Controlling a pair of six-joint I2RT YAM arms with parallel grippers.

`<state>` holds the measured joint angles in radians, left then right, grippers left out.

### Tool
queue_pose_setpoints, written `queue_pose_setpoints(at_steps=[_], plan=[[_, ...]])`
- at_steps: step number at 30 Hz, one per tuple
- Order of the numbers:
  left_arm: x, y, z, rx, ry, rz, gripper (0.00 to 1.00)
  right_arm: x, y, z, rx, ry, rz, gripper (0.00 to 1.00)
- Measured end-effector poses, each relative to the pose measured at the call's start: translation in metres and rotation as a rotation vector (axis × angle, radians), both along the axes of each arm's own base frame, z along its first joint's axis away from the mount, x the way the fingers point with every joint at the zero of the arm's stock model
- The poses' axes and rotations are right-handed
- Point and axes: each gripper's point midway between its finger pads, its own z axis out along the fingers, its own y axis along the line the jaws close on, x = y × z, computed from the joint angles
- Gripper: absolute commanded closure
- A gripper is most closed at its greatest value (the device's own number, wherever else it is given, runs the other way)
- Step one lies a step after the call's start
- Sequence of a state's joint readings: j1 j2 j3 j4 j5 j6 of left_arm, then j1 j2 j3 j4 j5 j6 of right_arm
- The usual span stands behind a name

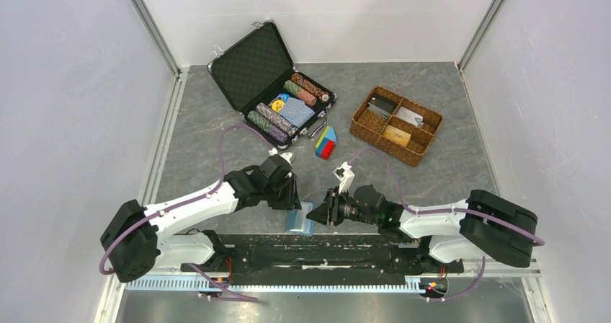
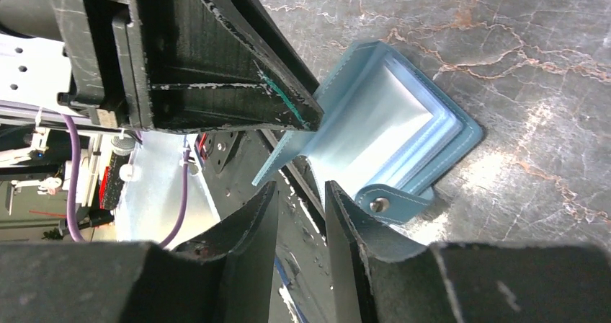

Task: Take the credit cards out of the card holder
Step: Open the card holder at the center of the board.

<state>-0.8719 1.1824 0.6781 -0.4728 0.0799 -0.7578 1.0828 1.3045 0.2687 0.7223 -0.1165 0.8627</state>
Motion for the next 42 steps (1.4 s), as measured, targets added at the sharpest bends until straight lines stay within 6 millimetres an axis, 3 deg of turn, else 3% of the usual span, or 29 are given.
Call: queue_pose_setpoints(at_steps=[5,8,14,20,24,28,33,36,42], plan=[[0.000,0.000,0.001,-0.003,0.001,-0.002,0.84,0.001,-0.003,-0.010,-0.034,0.015,-0.014,0.63],[0.000,-0.001,0.001,-0.008,-0.001,-0.004,0.98,0.001,-0.008,-0.024,-0.085,0.034,-0.028,0.60],[0.000,-0.002,0.002,-0.010,-0.003,-0.008,0.98,0.007,-0.021,-0.046,-0.200,0.047,-0.077,0.46],[0.000,-0.002,0.003,-0.010,-0.003,-0.009,0.98,0.014,-0.023,-0.048,-0.240,0.036,-0.105,0.45],[0.001,-0.003,0.005,-0.009,-0.006,-0.014,0.98,0.017,-0.019,-0.051,-0.261,0.033,-0.106,0.52],[0.001,-0.004,0.006,-0.012,-0.008,-0.016,0.98,0.019,-0.017,-0.056,-0.281,0.032,-0.105,0.74],[0.007,-0.002,0.009,-0.011,-0.016,-0.004,0.98,0.024,-0.027,-0.061,-0.326,0.017,-0.140,0.94],[0.016,0.004,0.010,-0.011,-0.017,0.029,0.98,0.030,-0.038,-0.055,-0.329,-0.012,-0.183,0.98],[0.029,0.016,0.009,0.001,-0.010,0.092,0.94,0.043,-0.074,-0.053,-0.346,-0.061,-0.291,0.97]])
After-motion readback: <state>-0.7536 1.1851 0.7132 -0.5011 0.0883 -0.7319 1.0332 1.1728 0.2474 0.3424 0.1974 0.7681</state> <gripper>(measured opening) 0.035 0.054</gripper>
